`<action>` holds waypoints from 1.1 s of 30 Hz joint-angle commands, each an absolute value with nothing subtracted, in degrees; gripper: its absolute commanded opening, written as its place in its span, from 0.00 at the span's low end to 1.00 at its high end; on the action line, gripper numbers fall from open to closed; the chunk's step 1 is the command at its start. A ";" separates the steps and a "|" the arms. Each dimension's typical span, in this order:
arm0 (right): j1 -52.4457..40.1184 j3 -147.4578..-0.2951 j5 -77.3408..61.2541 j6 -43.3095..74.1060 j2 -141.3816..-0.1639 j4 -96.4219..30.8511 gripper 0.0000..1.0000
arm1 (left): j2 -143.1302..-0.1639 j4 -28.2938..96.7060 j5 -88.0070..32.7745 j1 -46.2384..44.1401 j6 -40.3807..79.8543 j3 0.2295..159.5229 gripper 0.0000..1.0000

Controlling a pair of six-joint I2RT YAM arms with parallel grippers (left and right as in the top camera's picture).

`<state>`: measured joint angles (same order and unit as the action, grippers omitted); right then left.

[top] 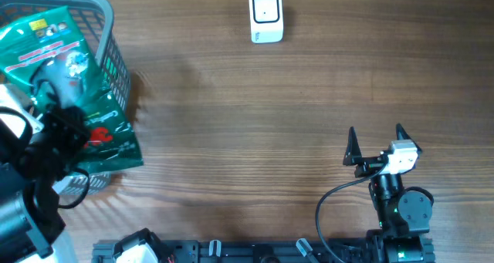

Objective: Scan the item barcode
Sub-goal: 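Lift the glove pack out and place it on the table centre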

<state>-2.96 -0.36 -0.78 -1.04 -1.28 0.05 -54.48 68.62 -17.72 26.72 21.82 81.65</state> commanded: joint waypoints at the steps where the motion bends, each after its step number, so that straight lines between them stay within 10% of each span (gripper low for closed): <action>1: -3.16 -0.30 0.01 -1.50 -1.02 0.38 1.00 | -53.89 68.47 -19.49 19.29 22.79 81.49 0.04; 21: -3.16 -0.30 0.03 -1.48 -1.02 0.38 1.00 | -78.78 34.28 -9.28 -25.61 38.48 51.75 0.04; 31: -3.16 -0.32 0.01 -1.48 -1.02 0.38 1.00 | -94.32 30.06 -4.21 -30.94 37.41 51.77 0.04; 33: -3.16 -0.30 0.01 -1.50 -1.02 0.38 1.00 | -93.51 29.43 -0.60 -30.24 26.59 51.77 0.19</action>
